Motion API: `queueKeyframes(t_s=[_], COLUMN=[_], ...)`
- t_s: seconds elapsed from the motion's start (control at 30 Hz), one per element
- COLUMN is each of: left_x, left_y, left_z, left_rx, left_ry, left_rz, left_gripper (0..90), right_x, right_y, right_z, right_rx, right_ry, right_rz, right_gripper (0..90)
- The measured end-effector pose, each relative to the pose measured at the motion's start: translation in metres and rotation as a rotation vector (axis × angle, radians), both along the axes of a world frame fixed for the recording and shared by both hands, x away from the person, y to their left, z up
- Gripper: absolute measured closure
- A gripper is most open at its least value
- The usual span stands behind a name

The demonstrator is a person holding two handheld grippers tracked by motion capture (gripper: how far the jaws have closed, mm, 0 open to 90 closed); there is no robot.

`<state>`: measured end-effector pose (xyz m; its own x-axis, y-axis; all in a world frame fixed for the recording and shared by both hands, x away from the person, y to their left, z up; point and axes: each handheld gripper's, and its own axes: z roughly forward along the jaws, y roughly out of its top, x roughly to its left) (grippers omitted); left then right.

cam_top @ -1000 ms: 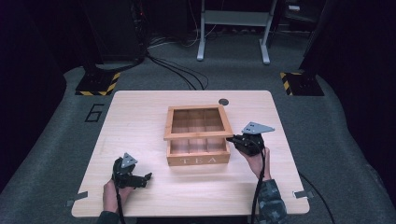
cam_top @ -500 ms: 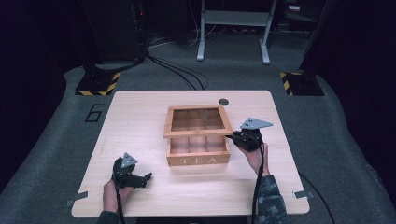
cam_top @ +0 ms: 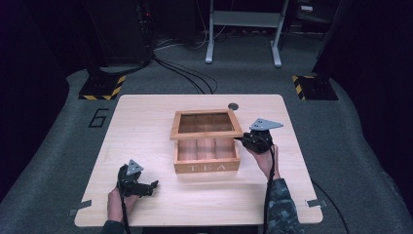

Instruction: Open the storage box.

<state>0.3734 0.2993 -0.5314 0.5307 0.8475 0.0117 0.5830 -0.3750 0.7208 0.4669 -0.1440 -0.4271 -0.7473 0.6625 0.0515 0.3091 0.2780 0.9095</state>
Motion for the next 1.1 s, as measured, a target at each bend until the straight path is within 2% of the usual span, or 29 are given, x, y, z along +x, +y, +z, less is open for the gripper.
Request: queueKeyframes(t_s=[0.3, 0.67, 1.1], left_x=[0.000, 0.000, 0.000], left_y=[0.000, 0.000, 0.000], left_z=[0.000, 0.000, 0.000], left_rx=[-0.003, -0.003, -0.003], left_ry=[0.002, 0.002, 0.002], left_rz=[0.001, 0.001, 0.001], left_gripper=[1.2, 1.2, 1.2], right_x=[0.007, 0.015, 0.018], right_y=[0.003, 0.005, 0.005], right_z=[0.008, 0.018, 0.021], right_rx=[0.001, -0.003, -0.003], right_ry=[-0.022, -0.026, -0.033], right_rz=[0.005, 0.006, 0.014], right_gripper=[89.3, 89.4, 89.4])
